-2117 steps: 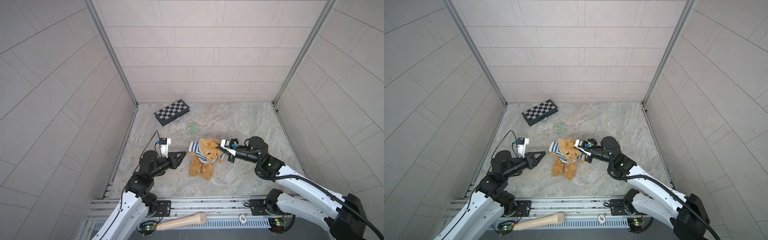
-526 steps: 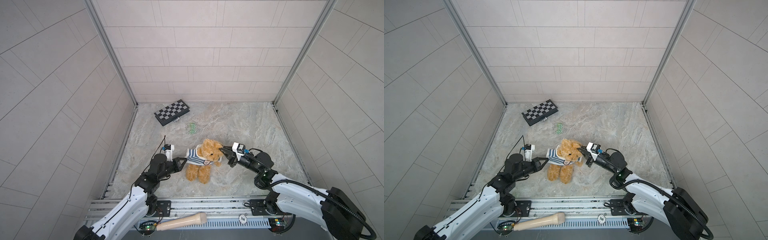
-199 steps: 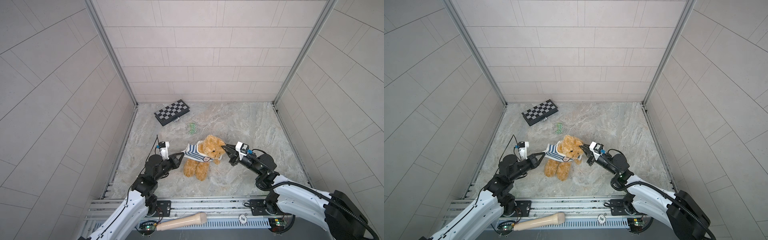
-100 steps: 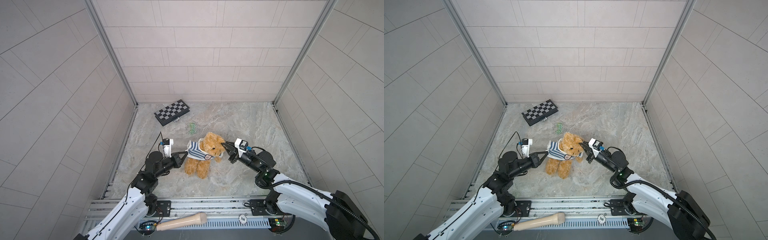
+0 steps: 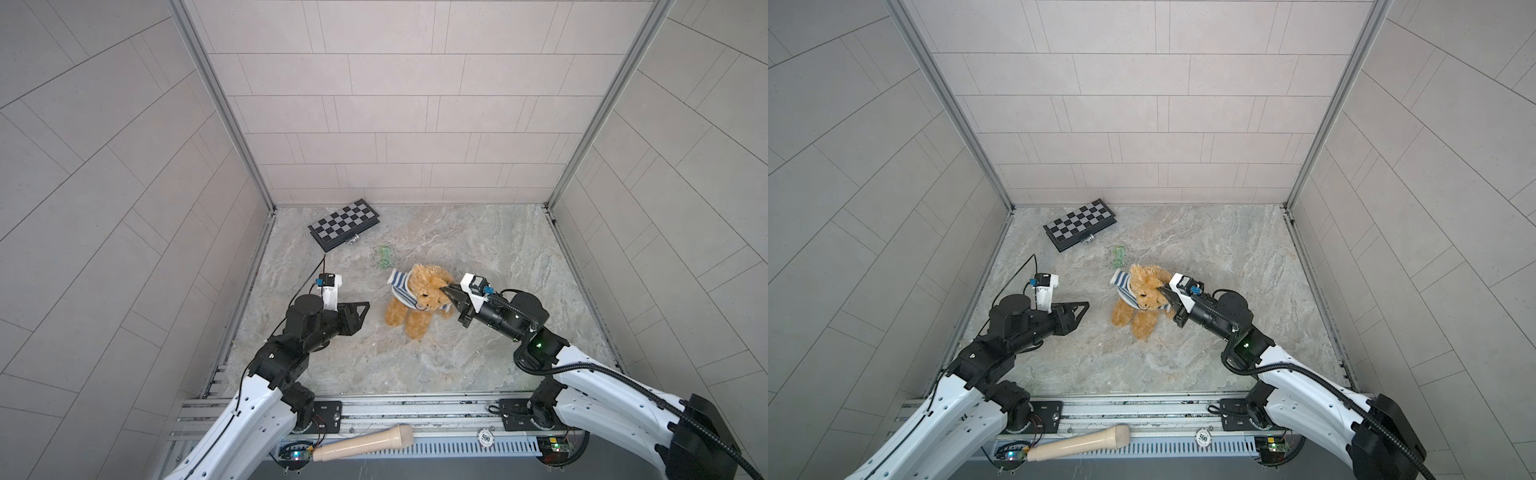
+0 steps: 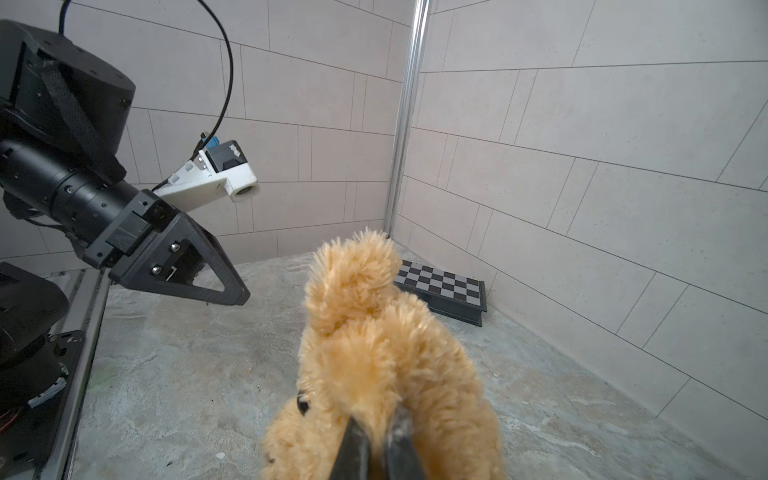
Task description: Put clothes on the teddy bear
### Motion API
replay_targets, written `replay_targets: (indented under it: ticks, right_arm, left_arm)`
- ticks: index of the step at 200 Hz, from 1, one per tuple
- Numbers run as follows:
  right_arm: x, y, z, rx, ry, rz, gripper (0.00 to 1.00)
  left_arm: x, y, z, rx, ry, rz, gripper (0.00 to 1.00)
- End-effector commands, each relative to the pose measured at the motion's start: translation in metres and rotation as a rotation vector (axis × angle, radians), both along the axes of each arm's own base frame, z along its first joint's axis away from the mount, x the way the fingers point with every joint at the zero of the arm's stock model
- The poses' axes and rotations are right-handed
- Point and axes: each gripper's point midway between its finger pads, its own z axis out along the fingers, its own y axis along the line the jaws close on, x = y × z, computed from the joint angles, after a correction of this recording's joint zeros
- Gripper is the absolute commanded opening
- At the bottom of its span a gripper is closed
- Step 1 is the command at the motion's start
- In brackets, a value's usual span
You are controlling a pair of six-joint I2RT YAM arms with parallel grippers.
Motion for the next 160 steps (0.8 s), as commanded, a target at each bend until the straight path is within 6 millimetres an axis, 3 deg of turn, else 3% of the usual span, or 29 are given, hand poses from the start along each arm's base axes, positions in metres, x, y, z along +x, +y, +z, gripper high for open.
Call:
replay_targets:
  ticks: [1,46,72,102,133,160]
  right_arm:
    - [-0.004,0.005,0.013,-0.059,-0.068,0.011,0.00]
    - [-0.008,0.025,-0.004,-0.180,-0.086,0.025,0.00]
    - [-0.010,0.034,-0.008,-0.188,-0.087,0.044,0.00]
    - [-0.016,0.044,-0.011,-0.214,-0.096,0.075,0.00]
    - [-0.018,0.050,-0.012,-0.230,-0.099,0.084,0.00]
    - [-0.023,0.052,-0.010,-0.222,-0.107,0.107,0.00]
  left_arm:
    - [-0.005,-0.016,0.031,-0.029,-0.052,-0.081,0.56]
    - [0.000,-0.063,0.084,-0.168,-0.140,-0.193,0.66]
    - [0.006,-0.091,0.083,-0.156,-0.125,-0.230,0.71]
    - [0.013,-0.113,0.076,-0.152,-0.101,-0.248,0.71]
    - [0.015,-0.123,0.066,-0.128,-0.082,-0.257,0.58]
    - [0.016,-0.119,0.056,-0.107,-0.069,-0.234,0.34]
